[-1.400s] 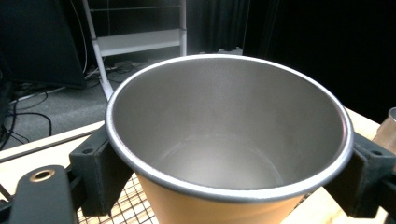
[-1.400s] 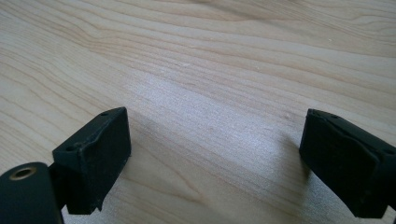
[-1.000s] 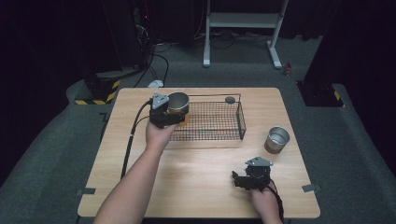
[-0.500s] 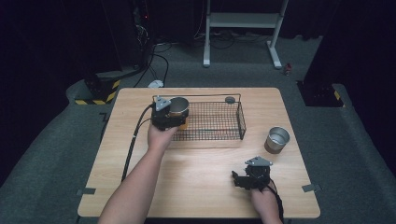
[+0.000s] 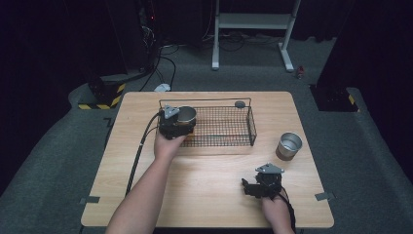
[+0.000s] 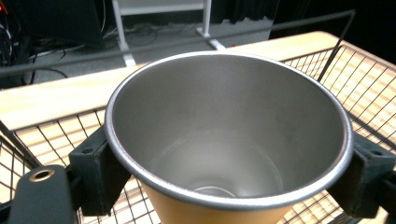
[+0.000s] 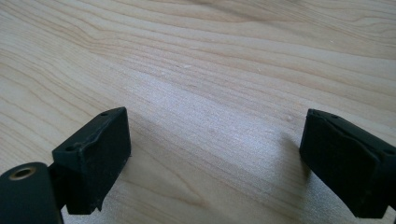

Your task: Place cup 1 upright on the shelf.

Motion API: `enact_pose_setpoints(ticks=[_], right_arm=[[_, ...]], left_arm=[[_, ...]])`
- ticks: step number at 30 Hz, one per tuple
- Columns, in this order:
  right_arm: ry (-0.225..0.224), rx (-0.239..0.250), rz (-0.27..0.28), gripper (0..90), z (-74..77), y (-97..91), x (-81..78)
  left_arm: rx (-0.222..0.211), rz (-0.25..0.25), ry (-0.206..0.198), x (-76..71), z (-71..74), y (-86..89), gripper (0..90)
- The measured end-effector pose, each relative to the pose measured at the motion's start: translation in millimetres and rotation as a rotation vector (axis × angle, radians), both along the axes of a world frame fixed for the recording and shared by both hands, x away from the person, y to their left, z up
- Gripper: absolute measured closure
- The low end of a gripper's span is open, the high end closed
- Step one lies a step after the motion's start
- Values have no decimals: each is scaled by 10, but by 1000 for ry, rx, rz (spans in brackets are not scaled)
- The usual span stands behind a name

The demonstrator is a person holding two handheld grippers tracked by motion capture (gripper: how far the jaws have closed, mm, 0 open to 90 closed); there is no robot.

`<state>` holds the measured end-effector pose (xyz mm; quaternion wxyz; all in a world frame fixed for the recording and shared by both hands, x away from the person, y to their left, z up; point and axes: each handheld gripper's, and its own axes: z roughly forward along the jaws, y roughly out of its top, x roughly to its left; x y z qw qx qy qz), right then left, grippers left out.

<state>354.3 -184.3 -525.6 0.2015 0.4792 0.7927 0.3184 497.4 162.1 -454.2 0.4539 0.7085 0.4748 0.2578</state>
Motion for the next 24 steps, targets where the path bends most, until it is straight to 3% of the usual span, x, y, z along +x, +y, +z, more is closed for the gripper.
enact_pose_setpoints(ticks=[6, 11, 24], right_arm=[[0, 0, 1, 89, 0, 1, 1], [1, 1, 2, 89, 0, 2, 2], [2, 0, 5, 89, 1, 5, 5]], left_arm=[[5, 10, 7, 13, -59, -26, 140], [35, 20, -3, 25, -85, -32, 140], [40, 51, -4, 97, -138, -7, 140]])
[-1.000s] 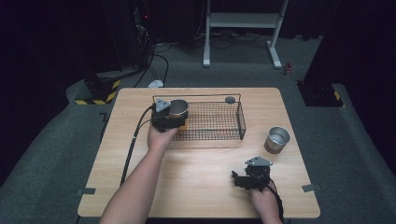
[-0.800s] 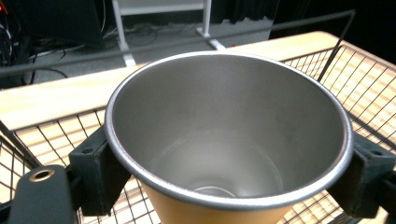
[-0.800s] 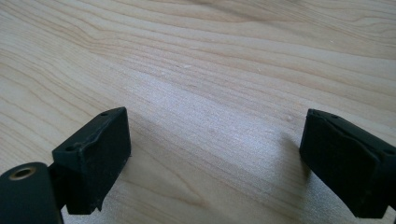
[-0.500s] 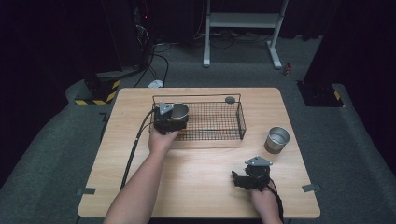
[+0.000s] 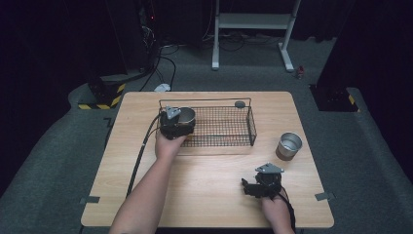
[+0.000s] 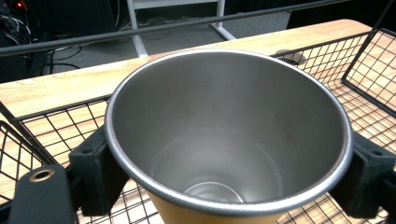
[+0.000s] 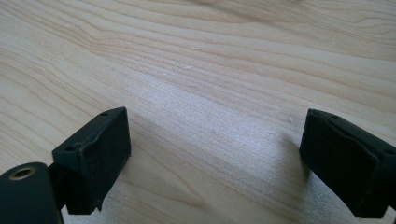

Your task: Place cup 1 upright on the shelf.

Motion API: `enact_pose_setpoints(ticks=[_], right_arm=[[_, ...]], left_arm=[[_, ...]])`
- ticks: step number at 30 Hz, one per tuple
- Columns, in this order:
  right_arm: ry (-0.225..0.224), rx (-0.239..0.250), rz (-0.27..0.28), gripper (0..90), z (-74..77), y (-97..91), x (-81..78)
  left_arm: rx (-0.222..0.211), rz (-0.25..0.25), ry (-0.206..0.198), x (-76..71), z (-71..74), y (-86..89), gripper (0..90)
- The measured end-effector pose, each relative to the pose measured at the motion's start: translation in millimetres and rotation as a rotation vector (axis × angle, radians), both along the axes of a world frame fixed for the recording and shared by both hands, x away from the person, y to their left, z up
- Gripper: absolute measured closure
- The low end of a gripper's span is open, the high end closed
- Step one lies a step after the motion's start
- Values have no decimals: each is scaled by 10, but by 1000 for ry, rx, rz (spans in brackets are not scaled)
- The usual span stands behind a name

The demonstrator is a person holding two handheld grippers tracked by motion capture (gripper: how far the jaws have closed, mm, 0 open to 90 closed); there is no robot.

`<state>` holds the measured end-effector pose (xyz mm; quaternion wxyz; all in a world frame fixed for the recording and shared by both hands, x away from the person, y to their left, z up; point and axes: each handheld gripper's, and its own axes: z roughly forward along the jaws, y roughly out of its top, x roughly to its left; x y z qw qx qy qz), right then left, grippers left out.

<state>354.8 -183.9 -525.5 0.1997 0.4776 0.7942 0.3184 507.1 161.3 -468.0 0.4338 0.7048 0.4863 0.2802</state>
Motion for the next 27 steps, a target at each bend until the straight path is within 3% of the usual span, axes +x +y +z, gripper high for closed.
enact_pose_setpoints(ticks=[27], right_arm=[[0, 0, 0, 89, 0, 1, -1]], left_arm=[[20, 1, 11, 35, -58, -72, 138]])
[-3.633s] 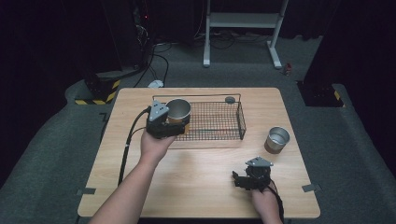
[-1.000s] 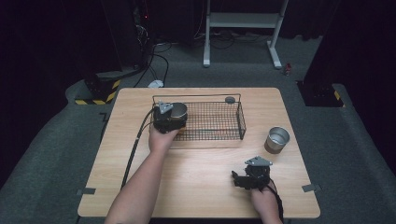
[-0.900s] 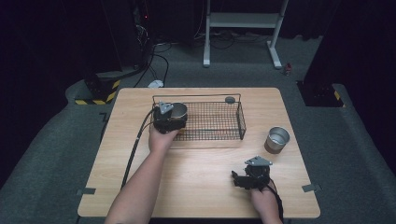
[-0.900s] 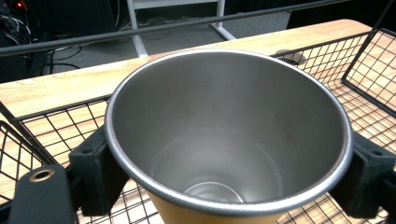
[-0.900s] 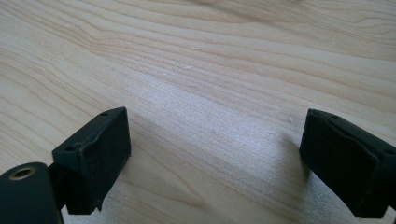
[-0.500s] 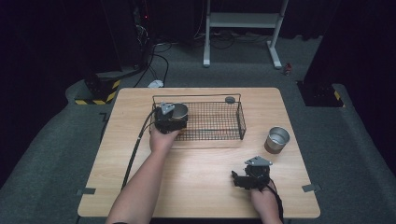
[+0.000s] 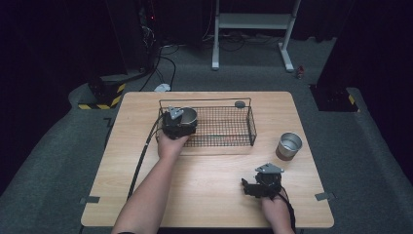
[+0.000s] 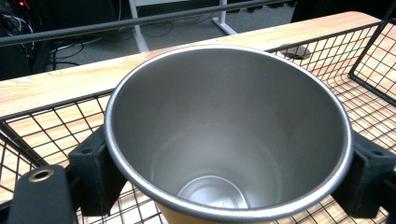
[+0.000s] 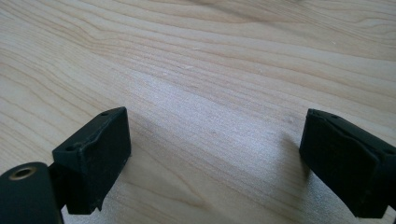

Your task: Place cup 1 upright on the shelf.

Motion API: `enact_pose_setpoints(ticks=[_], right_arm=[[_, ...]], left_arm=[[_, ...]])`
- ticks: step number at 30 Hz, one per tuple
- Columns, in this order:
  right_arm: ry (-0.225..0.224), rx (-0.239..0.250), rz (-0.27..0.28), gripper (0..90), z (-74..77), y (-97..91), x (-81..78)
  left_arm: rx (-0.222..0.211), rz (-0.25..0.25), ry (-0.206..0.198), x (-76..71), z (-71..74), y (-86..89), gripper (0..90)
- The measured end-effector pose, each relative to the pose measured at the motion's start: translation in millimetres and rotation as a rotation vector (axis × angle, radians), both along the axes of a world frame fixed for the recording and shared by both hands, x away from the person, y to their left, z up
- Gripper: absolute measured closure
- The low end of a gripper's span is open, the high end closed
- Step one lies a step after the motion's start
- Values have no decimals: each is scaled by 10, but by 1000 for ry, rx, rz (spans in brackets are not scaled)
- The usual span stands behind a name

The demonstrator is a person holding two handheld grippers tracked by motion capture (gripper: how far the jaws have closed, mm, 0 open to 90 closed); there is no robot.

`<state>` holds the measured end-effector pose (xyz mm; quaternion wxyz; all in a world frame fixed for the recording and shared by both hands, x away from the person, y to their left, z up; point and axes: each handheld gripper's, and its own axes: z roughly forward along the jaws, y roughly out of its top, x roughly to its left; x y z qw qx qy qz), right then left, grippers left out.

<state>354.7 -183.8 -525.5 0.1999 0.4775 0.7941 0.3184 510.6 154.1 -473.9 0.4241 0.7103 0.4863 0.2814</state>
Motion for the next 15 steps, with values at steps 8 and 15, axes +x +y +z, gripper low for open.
enact_pose_setpoints(ticks=[8, 15], right_arm=[[0, 0, 0, 89, 0, 0, 0], [1, -1, 0, 89, 1, 0, 0]], left_arm=[[19, 6, 14, -18, 9, 14, 135], [66, 14, 50, -2, 29, 8, 58]])
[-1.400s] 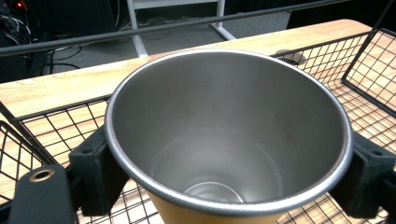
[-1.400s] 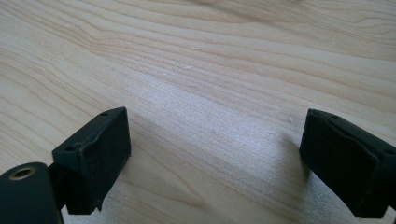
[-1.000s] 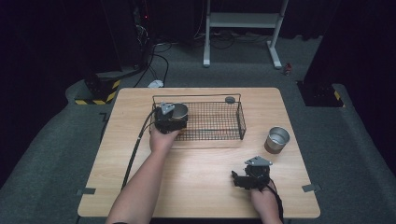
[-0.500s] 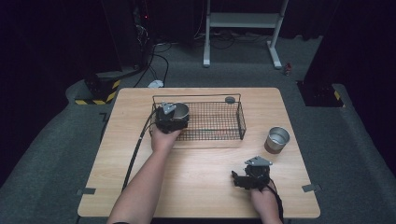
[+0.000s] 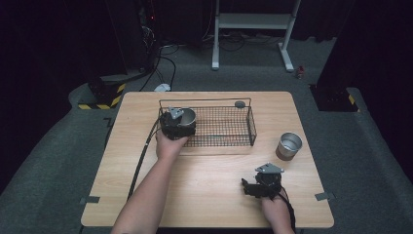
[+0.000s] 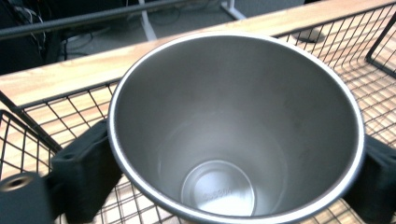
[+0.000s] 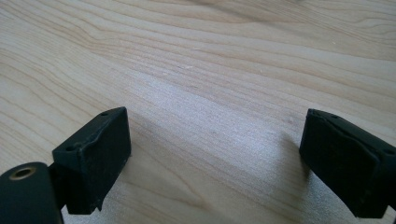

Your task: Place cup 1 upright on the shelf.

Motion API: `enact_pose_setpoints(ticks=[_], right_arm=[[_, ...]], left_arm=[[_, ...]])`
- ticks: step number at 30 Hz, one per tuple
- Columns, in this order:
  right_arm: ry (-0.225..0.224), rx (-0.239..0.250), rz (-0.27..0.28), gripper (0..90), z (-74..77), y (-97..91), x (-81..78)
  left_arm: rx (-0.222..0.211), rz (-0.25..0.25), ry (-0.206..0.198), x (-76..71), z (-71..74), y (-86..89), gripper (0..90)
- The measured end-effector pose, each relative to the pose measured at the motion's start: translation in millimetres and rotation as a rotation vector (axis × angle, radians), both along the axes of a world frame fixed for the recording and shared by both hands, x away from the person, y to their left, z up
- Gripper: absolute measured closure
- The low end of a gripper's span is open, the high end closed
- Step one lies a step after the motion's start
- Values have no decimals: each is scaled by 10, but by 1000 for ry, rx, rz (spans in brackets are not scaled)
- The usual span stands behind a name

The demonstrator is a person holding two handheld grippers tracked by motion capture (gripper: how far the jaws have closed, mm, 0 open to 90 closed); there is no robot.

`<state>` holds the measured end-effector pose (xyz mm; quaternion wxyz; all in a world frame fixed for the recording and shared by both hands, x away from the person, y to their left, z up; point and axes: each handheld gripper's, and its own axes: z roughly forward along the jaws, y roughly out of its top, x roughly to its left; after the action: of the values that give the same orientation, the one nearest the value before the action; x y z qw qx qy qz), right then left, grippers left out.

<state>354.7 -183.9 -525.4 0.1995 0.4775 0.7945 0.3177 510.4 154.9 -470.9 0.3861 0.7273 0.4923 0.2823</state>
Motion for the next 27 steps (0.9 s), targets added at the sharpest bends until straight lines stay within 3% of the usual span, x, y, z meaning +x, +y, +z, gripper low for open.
enact_pose_setpoints(ticks=[7, 10, 13, 27], right_arm=[[0, 0, 0, 89, 0, 0, 0], [1, 1, 0, 89, 0, 1, -3], [1, 3, 0, 89, 0, 3, -5], [0, 1, 2, 89, 0, 1, -3]], left_arm=[[-30, 1, 61, 14, 48, 69, 5], [-16, 0, 67, -7, 77, 84, 5], [-28, -13, 75, -38, 115, 95, 5], [-31, -15, 60, -243, 228, 195, 5]])
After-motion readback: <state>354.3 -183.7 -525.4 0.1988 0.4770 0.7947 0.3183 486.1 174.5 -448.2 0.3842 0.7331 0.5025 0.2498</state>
